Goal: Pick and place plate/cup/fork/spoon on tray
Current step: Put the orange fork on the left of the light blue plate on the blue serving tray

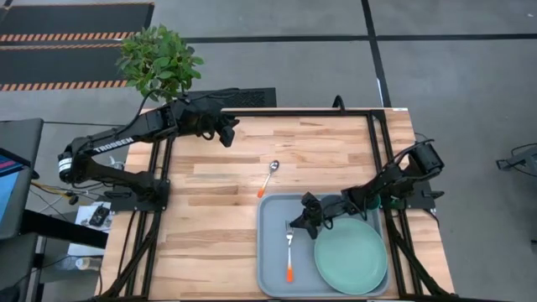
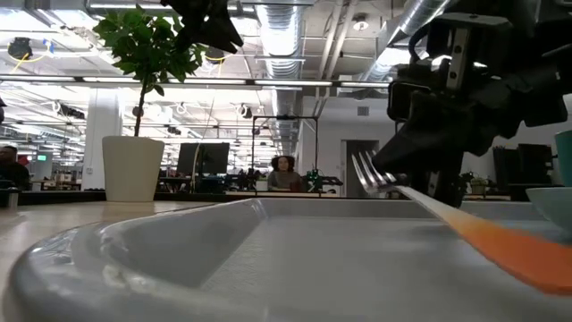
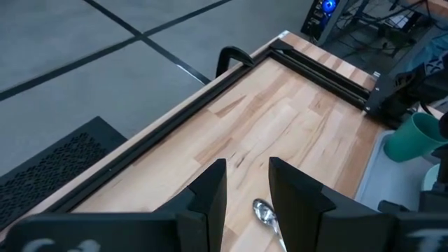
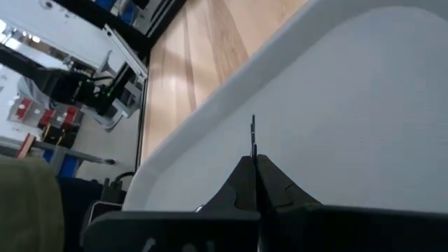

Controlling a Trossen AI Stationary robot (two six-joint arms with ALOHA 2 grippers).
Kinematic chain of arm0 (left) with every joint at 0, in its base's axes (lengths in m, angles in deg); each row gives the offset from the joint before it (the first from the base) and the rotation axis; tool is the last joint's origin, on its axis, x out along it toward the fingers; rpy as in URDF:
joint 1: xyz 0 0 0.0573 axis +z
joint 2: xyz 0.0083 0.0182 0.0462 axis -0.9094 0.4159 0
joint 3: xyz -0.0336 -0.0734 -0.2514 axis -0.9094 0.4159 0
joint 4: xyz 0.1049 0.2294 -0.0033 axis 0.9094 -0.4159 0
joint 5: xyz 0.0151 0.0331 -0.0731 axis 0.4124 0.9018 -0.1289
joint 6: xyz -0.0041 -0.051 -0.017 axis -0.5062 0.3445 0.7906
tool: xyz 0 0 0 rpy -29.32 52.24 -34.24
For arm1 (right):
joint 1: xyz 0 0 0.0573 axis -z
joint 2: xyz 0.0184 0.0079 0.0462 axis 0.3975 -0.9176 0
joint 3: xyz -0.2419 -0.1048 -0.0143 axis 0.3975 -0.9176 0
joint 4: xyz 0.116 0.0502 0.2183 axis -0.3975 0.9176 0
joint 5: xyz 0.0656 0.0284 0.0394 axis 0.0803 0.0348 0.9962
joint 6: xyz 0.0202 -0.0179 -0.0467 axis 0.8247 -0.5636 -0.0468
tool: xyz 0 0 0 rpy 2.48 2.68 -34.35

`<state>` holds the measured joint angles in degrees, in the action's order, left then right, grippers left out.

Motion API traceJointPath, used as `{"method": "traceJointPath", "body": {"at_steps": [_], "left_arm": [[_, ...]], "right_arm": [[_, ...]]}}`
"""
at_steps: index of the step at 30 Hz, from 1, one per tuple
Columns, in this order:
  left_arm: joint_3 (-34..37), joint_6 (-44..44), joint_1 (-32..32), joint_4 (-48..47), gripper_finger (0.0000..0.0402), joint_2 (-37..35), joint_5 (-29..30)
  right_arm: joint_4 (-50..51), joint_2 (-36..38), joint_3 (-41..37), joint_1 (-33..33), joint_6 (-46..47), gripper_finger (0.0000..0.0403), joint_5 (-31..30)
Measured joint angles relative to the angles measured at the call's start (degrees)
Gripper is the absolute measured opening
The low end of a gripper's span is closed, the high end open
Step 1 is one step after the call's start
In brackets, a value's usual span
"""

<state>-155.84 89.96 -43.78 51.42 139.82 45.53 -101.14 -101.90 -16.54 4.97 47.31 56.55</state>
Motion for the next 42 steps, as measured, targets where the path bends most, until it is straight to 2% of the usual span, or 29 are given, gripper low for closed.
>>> {"method": "traceJointPath", "body": {"at_steps": [6, 22, 42], "left_arm": [[0.0, 0.01, 0.0, 0.0, 0.0093, 0.02, 0.0], [0.0, 0.02, 0.0, -0.06, 0.0093, 0.02, 0.02], [0.0, 0.0, 0.0, -0.09, 0.0093, 0.02, 0.02]], "right_arm": [[2.27, 0.0, 0.0, 0.84, -0.96, 0.0001, 4.28], [2.78, 0.0, 0.0, 0.93, -1.41, 0.0003, 4.35], [4.53, 0.02, 0.0, 0.92, -1.53, 0.0056, 4.21]]}}
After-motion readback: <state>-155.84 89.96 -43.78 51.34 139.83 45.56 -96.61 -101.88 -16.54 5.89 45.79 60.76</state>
